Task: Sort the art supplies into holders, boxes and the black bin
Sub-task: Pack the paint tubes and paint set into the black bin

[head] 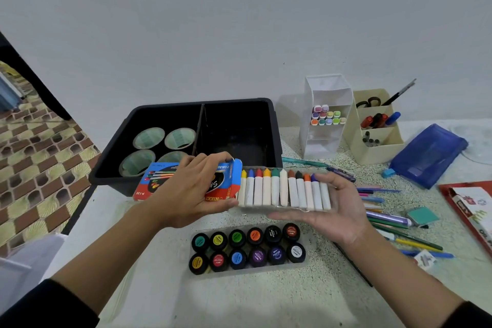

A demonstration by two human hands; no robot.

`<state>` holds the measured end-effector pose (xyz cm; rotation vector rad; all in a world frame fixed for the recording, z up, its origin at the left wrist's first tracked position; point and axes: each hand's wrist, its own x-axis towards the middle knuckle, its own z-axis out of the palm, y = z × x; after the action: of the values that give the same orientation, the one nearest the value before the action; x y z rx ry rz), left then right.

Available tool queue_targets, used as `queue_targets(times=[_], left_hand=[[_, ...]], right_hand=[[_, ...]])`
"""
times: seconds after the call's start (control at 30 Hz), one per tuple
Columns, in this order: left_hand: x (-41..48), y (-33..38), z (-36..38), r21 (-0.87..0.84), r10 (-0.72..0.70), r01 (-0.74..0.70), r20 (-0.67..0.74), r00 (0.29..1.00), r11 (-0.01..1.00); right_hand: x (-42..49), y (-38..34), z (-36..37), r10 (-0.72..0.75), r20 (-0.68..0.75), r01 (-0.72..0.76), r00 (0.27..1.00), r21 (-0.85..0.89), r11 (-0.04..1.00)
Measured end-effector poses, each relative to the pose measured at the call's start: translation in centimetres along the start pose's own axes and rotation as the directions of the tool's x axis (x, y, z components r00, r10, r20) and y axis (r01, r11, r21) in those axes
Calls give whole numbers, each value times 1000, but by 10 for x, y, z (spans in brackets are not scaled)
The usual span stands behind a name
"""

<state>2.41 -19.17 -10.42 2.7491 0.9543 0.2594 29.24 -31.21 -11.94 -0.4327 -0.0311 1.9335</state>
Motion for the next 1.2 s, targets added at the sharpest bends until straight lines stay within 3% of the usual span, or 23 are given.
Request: queue_targets(times=[0.3,0.43,0.63,0.77,1.03,1.2], left_hand=[[-4,13,-1,-6,-26,26,6,1000,1000],[-4,17,-1,-43,-39,39,7,999,998],[-1,21,-12,-167,-87,103,101,991,980],[5,26,-16,-156,-98,116,116,988,981],[10,39,-11,-198,-175,192,99,980,961],[12,47,-5,-132,-207,222,118,971,966]], right_hand=[[2,-2,-12,-13,10,12,1000,84,996],[4,-1,-10,-18,-12,18,1000,26,999],[-1,-15,8,-33,-66,19,997,-206,978],[-3,-18,16,-42,-74,21,996,-269,963],[8,-19,7,6,-49,-22,999,-334,942],[19,-6,-1,53,3,-50,999,-295,954]])
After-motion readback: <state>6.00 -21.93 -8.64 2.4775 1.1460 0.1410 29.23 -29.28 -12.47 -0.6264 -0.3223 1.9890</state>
